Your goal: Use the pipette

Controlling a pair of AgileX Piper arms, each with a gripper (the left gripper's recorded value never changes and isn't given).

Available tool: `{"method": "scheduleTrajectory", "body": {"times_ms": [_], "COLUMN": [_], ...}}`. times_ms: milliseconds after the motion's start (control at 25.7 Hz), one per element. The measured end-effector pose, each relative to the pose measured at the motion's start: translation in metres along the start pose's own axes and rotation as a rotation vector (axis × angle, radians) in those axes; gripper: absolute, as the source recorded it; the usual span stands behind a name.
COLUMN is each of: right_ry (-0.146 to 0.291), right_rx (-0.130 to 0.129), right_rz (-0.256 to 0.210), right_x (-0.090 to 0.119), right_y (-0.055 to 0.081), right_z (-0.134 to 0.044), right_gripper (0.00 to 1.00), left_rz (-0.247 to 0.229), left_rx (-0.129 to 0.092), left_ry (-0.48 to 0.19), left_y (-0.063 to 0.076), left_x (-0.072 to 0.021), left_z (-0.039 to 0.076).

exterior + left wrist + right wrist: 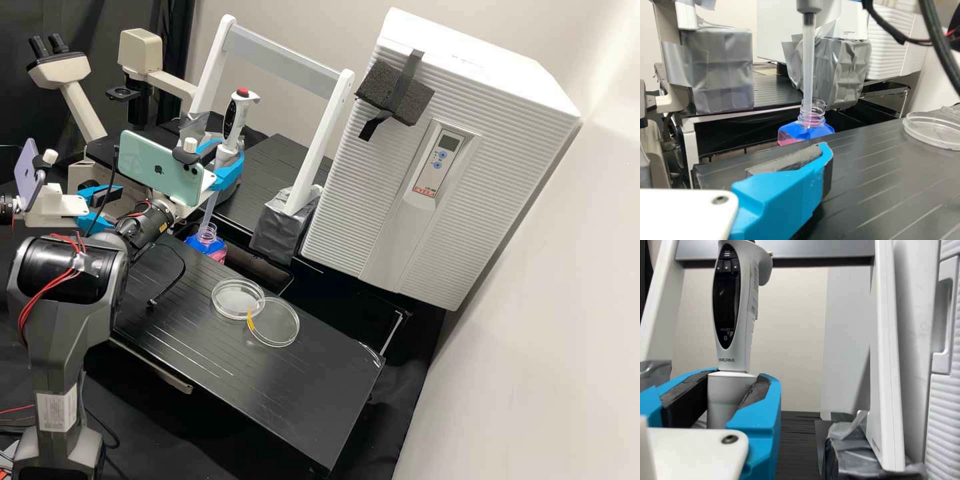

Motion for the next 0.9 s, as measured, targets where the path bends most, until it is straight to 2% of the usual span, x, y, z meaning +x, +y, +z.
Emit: {"method": "scheduleTrajectory", "body": {"times_ms": [351,585,702,896], "right_ry": [-0.035,-0.048,-0.069,-0.069], "right_rx": [-0.032,-0.043,-0.036,-0.032], "right_rz": [-0.041,-0.052,-0.042,-0.026], "right_x": [-0.002,-0.005,-0.004,-0.003], "right_y": [-0.019,-0.021,-0.017,-0.012], "right_z": [0.014,0.019,0.022,0.022], "right_gripper": [0.00,0.00,0.00,0.00], "left_rz": [-0.015,-0.019,-0.021,-0.022], "left_rx": [-0.004,-0.003,-0.003,-0.003], "left_ry": [-0.001,-0.010,-0.014,-0.018], "left_y": [-0.004,-0.006,-0.006,-0.007], "left_x": [0.0005,0.0009,0.0010,0.0011], "left_z": [0.000,0.003,0.004,0.006]}}
